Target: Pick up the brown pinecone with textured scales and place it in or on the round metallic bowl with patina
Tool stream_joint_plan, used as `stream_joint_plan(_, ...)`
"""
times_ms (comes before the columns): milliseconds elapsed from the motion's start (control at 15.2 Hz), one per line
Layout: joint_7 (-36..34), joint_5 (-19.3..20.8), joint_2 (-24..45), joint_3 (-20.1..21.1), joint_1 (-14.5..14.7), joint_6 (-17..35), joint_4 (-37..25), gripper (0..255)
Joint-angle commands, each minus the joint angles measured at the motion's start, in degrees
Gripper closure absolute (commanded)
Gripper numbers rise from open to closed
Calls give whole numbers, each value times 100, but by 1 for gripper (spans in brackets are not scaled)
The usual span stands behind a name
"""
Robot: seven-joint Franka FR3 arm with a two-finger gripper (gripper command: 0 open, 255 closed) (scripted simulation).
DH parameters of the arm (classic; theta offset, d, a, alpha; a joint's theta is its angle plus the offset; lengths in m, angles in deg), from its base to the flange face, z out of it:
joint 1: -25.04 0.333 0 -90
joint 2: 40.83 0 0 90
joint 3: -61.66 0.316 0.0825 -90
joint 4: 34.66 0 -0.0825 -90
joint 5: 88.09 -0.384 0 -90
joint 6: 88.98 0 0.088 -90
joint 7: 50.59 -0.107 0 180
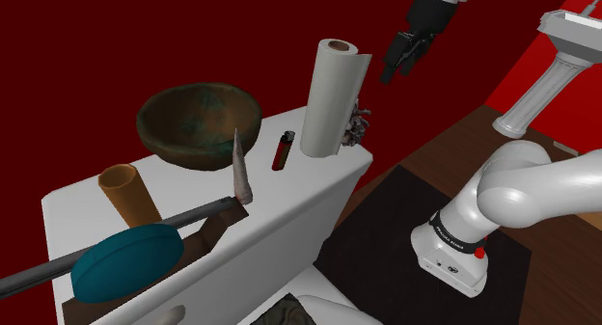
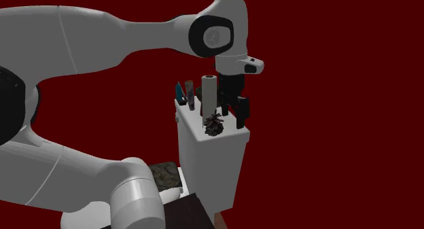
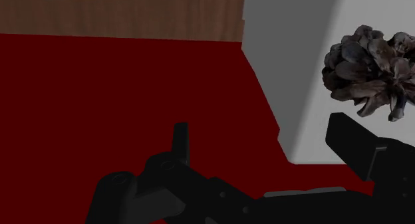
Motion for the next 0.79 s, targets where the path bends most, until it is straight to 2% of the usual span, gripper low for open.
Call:
stream_joint_plan(0,-363,-225,-29,256,63,145,86,0)
stream_joint_plan(462,-1586,-913,140,1195,232,670,51,0)
stream_joint_plan(726,-1673,-1001,179,1329,252,947,251,0)
